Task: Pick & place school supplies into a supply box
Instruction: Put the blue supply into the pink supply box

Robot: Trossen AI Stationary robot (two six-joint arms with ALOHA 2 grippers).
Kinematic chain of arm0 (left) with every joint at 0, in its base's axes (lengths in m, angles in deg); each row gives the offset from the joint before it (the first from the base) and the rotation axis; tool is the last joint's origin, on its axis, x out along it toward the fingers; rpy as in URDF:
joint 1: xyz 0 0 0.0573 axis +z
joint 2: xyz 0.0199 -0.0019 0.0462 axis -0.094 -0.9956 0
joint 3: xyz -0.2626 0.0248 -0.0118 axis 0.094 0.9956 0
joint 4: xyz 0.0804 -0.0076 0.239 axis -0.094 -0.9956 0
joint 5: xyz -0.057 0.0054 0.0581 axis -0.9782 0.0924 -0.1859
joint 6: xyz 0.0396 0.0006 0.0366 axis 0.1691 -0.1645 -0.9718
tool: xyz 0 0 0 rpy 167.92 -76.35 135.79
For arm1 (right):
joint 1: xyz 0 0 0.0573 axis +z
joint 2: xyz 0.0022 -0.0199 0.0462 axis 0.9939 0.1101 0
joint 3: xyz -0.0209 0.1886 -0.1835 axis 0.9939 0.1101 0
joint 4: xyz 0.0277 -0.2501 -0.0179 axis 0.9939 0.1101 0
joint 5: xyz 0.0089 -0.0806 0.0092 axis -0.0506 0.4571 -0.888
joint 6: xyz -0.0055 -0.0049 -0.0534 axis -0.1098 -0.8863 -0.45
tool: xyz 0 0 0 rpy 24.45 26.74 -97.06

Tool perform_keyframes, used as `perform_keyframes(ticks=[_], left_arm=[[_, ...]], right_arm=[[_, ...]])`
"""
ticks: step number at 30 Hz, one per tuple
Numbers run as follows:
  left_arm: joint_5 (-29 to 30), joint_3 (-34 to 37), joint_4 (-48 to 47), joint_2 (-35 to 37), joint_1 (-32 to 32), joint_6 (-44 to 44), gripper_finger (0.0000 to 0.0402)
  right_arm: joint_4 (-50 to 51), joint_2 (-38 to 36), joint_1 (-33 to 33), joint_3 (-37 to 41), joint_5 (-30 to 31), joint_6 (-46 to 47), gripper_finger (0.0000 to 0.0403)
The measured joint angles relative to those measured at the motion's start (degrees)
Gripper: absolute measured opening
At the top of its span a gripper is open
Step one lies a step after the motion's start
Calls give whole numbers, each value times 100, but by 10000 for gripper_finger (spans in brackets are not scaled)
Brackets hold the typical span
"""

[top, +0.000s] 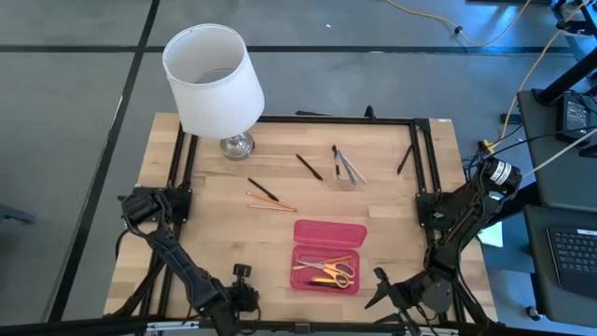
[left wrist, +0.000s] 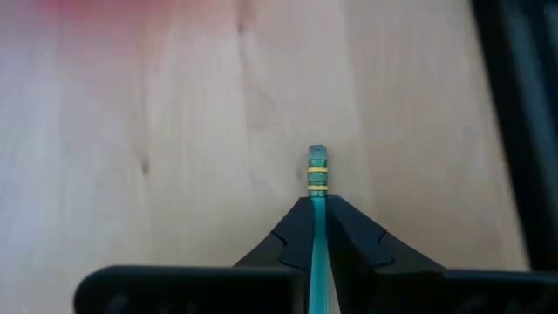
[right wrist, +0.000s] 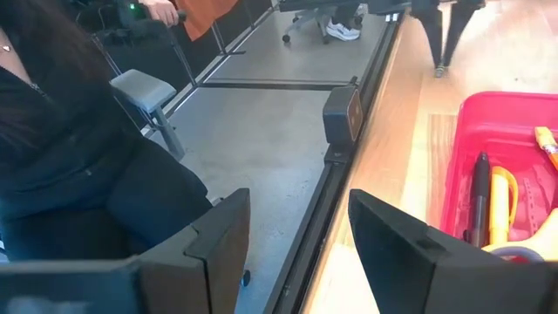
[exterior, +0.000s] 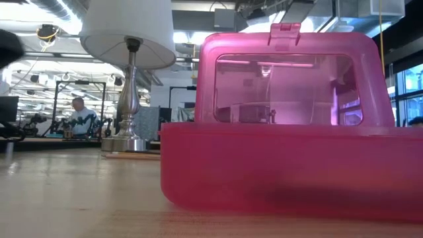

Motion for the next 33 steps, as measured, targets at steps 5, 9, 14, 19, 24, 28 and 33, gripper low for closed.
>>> perform_keyframes(ticks=[5,9,14,19,24,28,33], left_arm=[[-690,-2,4,13,324,33,35],[-1257,-7,4,28,541,29,44],[-1074,-9,23,30,587,-243,43],[-823,-7,48,22,590,-405,20],[-742,0,119,17,599,-406,8],[-736,-9,162,19,603,-406,10],[-732,-257,-12,15,612,-519,5]], right_arm=[[2,0,1,0,-1,2,198],[0,0,2,0,-2,3,198],[0,0,2,0,-2,3,198],[8,0,2,0,-2,-3,198],[95,0,0,-2,-4,-4,198],[111,0,1,-2,-4,-8,198],[111,0,1,-2,-4,-12,198]])
